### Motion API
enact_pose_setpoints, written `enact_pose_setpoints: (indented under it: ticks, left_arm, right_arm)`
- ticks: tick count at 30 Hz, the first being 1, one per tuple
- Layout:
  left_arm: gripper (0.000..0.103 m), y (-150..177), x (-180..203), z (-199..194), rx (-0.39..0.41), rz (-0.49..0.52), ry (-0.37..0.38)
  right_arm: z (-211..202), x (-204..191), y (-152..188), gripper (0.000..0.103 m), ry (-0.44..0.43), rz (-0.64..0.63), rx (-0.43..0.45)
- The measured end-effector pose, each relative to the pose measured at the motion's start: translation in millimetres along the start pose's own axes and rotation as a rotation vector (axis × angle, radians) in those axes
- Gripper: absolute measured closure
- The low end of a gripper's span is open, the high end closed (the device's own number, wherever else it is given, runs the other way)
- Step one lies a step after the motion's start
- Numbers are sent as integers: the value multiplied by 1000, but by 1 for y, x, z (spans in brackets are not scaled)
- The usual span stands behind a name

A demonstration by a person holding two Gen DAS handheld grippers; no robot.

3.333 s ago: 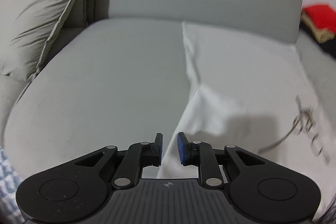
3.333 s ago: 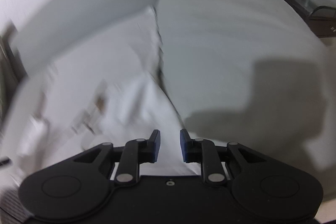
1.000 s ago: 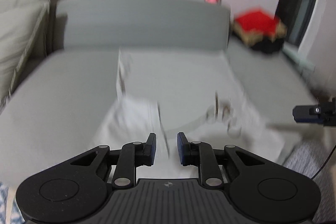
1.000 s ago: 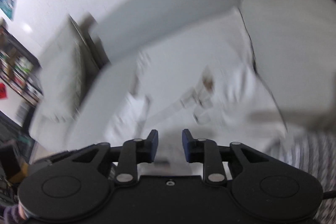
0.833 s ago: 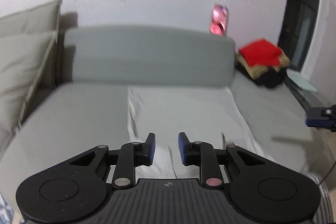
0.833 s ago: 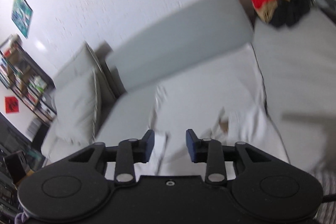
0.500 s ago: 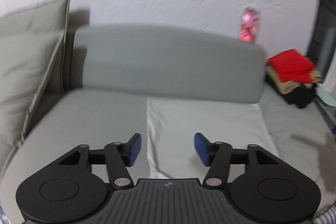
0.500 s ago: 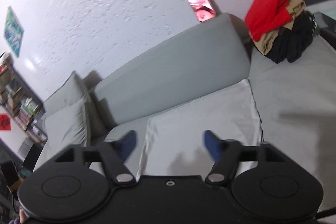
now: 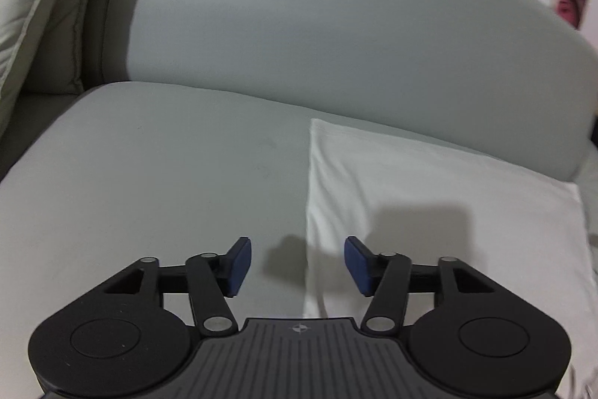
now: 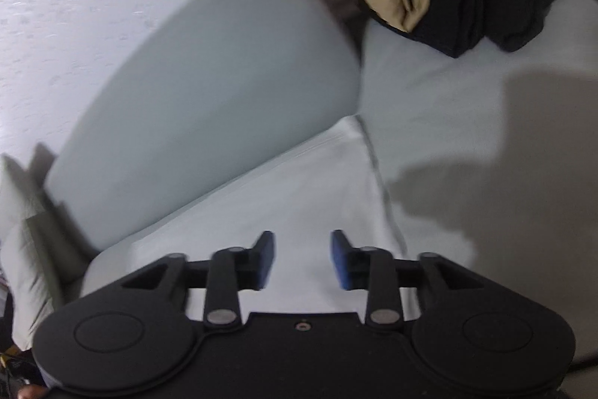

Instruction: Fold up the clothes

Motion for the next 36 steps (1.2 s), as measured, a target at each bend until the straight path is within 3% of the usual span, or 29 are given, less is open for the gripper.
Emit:
enact_pose_setpoints:
  ticks: [4, 6, 13, 19, 22, 24, 25, 26, 31, 36]
  left_arm:
    - [47, -18, -3, 35, -11, -10, 15]
    - [50, -28, -1, 49, -7, -4, 21]
    - [53, -65, 17, 75, 20, 70, 27]
    - [53, -76, 15, 80, 11, 102, 98]
    - [55, -78, 8, 80, 8, 101, 125]
    - [60, -80, 10, 79, 13, 108, 113]
    - [74, -79, 11, 76, 19, 107, 110]
    - [98, -79, 12, 74, 27, 106, 108]
    - [97, -69, 20, 44, 97, 148, 78]
    - [98, -49, 19, -10, 173, 150, 72]
  right_arm:
    - [40, 27, -26, 56, 54, 29, 31]
    - [58, 37, -38, 68, 56, 47, 39]
    - [103, 26, -73, 70, 97, -62, 59]
    - [121, 21, -82, 71, 102, -175, 6]
    - [127, 19, -84, 78, 99, -220, -22]
    - [128, 21, -86, 92, 105, -227, -32]
    - [128, 22, -87, 94, 104, -221, -35]
    - [127, 23, -88, 95, 97, -213, -40]
    - [111, 16, -78, 96, 104, -238, 4]
    - [68, 7, -61, 97, 79, -213, 77]
Point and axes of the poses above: each gripper's, at about its wrist camera, not at the fingertips, and z roughly the way its jaws point, x to its right, y to its underside, the point moved 3 cm from there along z, roughly the way its jaws point, and after that the axes turned 6 degrees about -x, right-handed, at the moved point
